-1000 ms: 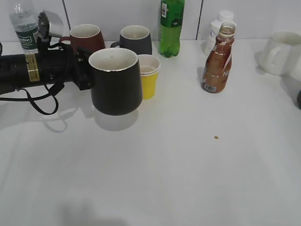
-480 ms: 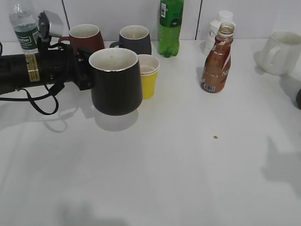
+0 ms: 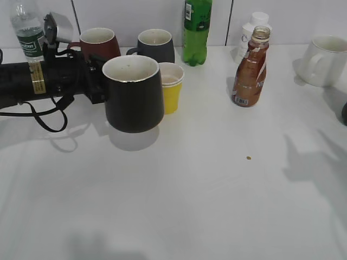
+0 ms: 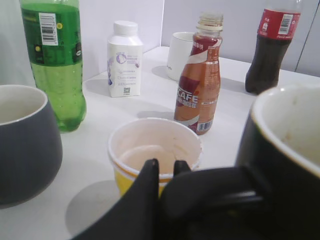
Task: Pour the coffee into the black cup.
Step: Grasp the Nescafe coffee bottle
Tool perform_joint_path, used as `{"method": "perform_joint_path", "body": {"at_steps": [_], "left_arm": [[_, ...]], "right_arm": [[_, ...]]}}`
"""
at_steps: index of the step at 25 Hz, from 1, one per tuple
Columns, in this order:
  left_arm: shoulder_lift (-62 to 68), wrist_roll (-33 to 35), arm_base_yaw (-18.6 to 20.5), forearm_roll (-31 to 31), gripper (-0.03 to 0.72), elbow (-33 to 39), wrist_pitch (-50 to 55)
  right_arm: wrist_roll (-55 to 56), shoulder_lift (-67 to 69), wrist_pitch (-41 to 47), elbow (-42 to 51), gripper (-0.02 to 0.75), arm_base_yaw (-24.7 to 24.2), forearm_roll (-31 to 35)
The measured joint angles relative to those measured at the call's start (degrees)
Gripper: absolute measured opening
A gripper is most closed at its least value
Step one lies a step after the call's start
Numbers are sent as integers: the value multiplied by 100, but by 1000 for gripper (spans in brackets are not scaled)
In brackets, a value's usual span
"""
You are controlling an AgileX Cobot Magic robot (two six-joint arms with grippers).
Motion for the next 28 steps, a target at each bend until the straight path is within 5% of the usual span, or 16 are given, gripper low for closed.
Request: {"method": "perform_joint_path", "body": {"at_steps": [9,28], "left_arm": [[1,0,0,0,55,0,0],[6,0,0,0,55,0,0]], "right_arm": [[1287,2012,-1921,-68,592,-7,-1395],[1635,5395,-2059,-2079,651,429,-1815]]}}
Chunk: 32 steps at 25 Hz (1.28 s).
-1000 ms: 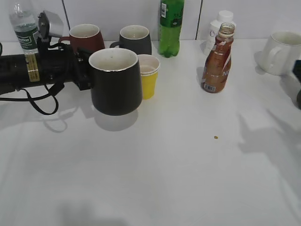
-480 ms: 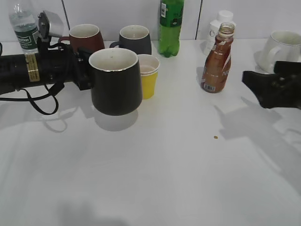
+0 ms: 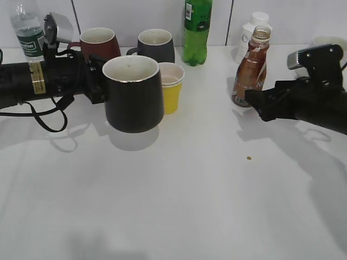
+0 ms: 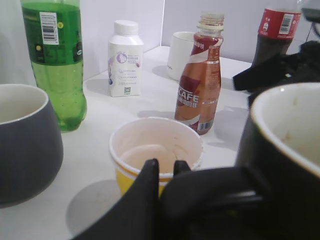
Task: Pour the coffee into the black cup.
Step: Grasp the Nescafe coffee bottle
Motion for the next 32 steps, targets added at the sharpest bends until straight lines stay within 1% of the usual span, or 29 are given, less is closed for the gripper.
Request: {"method": "perform_joint_path", "body": {"at_steps": [10,17,19,22,27,32], "left_arm": [[0,0,0,0,55,0,0],[0,0,0,0,55,0,0],[0,0,0,-6,55,0,0],[0,0,0,-6,55,0,0],[0,0,0,-6,55,0,0],[0,0,0,-6,55,0,0]], "right_arm": [[-30,1205,-156,-1074,652,0,154],[-36,1867,-428,-1838,652,74,127],[-36,1982,-652,-1980,649,121,98],[-36,2088,-800,-2080,622,173,98],[-47,2105,-841,-2089,538,180,86],[-58,2105,-869,-2089,535,180,86]]}}
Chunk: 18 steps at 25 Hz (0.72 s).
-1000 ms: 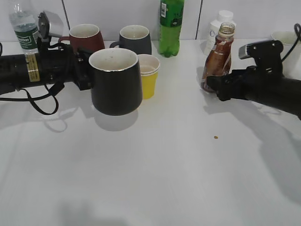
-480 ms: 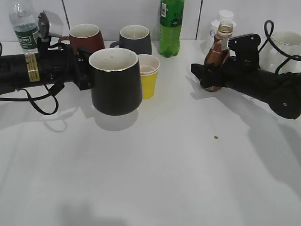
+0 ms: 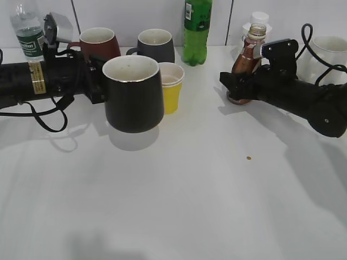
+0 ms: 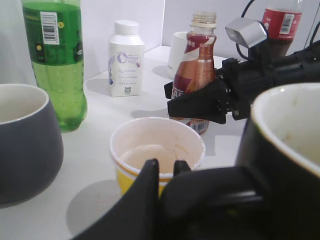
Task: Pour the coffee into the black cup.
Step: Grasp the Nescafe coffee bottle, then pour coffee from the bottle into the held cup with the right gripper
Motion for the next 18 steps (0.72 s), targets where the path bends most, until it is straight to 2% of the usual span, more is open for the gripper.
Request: {"method": "perform_joint_path", "body": {"at_steps": [10,15,18], "left_arm": [[0,0,-7,30,55,0,-22],[0,0,-176,49,55,0,-79],[0,0,-393,-5,55,0,-119]], "right_arm": [[0,-36,-94,27,532,0,-130],[-165,-837,-83,363,530,0,-272],[-213,-1519,101,583,529,0,-607]]}}
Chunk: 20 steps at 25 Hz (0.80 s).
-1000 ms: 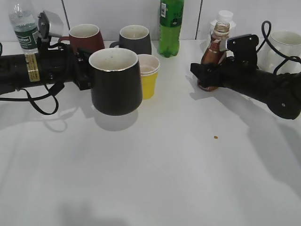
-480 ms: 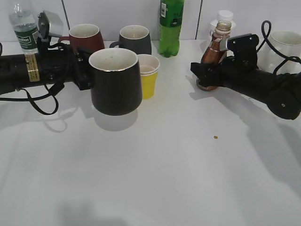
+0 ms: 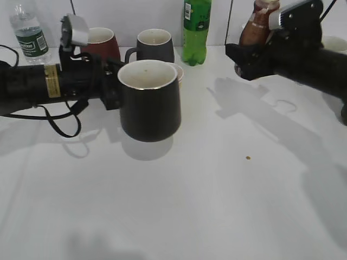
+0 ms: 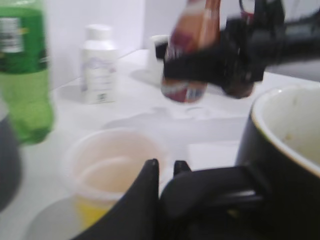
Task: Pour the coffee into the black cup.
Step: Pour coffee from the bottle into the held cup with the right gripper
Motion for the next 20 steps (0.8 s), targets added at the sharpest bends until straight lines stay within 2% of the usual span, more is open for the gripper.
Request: {"method": "perform_joint_path", "body": {"at_steps": [9,14,20], "left_arm": [[0,-6,-789,-98,55,-371,144],[0,-92,-1310,-218,54,-664,576],[0,-117,-1618,-593,54,-683,792]], "right_arm": [[-41,-1690,972,540,529,6,-1582],[-318,-2148,1067,556,529,6,-2506],[-794,-2233,1224,556,529,6,-2705]]}}
